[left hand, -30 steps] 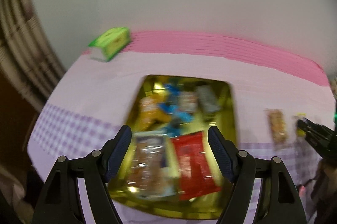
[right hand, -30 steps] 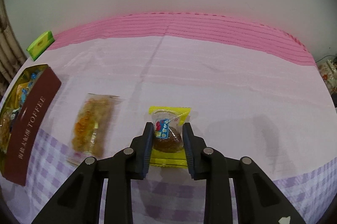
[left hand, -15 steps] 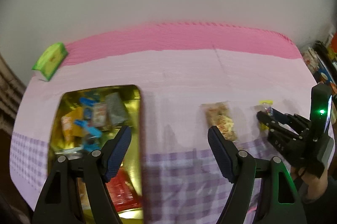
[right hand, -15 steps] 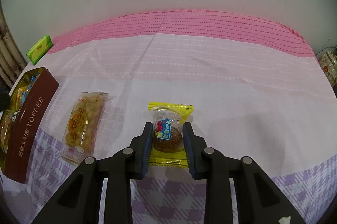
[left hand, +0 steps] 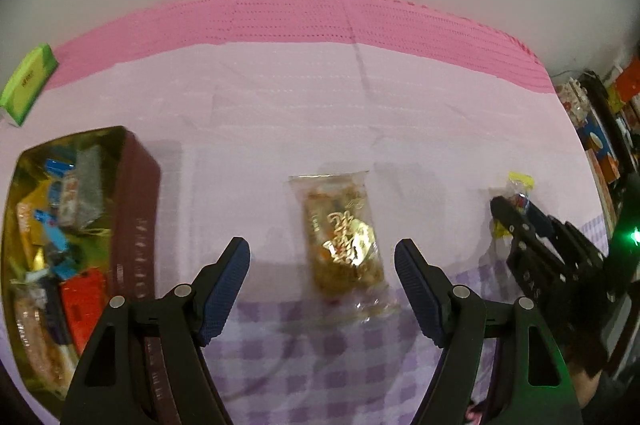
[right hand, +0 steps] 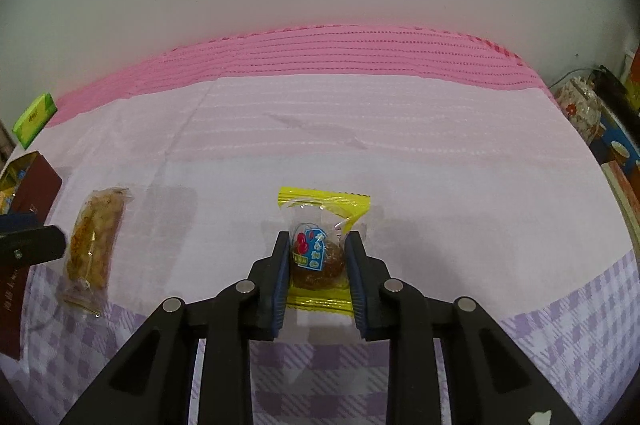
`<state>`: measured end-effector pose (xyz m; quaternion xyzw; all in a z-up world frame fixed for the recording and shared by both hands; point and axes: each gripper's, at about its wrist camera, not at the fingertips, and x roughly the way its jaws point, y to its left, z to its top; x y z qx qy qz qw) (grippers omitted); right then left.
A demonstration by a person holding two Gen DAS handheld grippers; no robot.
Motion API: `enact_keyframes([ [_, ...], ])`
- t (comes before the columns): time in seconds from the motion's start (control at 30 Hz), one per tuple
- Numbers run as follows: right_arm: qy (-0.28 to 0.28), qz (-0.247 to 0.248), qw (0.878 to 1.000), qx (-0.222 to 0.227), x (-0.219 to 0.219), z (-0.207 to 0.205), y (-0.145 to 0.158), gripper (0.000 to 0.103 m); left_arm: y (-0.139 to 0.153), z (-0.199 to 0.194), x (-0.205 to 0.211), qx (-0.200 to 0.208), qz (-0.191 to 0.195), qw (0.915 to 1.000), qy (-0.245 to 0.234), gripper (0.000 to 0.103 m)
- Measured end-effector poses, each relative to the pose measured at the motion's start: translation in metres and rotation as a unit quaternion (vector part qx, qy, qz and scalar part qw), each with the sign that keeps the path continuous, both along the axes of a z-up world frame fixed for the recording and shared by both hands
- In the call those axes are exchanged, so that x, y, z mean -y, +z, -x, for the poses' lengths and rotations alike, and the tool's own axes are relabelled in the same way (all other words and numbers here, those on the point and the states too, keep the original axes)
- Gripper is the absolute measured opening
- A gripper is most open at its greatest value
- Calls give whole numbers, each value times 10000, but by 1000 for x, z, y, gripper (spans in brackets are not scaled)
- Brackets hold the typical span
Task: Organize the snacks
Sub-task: 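Move the left tool to the clear pastry bag and grasp it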
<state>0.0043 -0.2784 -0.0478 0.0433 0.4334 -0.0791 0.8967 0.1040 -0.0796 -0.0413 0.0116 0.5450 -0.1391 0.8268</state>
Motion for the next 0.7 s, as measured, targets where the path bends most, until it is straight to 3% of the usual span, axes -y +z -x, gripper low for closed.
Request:
enact_keyframes([
  [0.17,-1,-86,10000,22,2,2,0,25,-15,-10,11,-134,-33,9998,132,73],
  [0.3,-2,-85,10000,23,1,3,-1,25,-25,-15,14,-180,-131,9995,207,63],
  [0.47,5,-125,9999,30,5,3,-3,25,-29,-13,21,-93,-198,9997,134,57],
  [0.6,14,-140,9999,32,4,3,-3,26,-29,-10,25,58,-317,9995,57,39],
  [0.7,9,-138,9999,31,4,3,-3,26,-30,-7,23,80,-346,9994,-6,38],
])
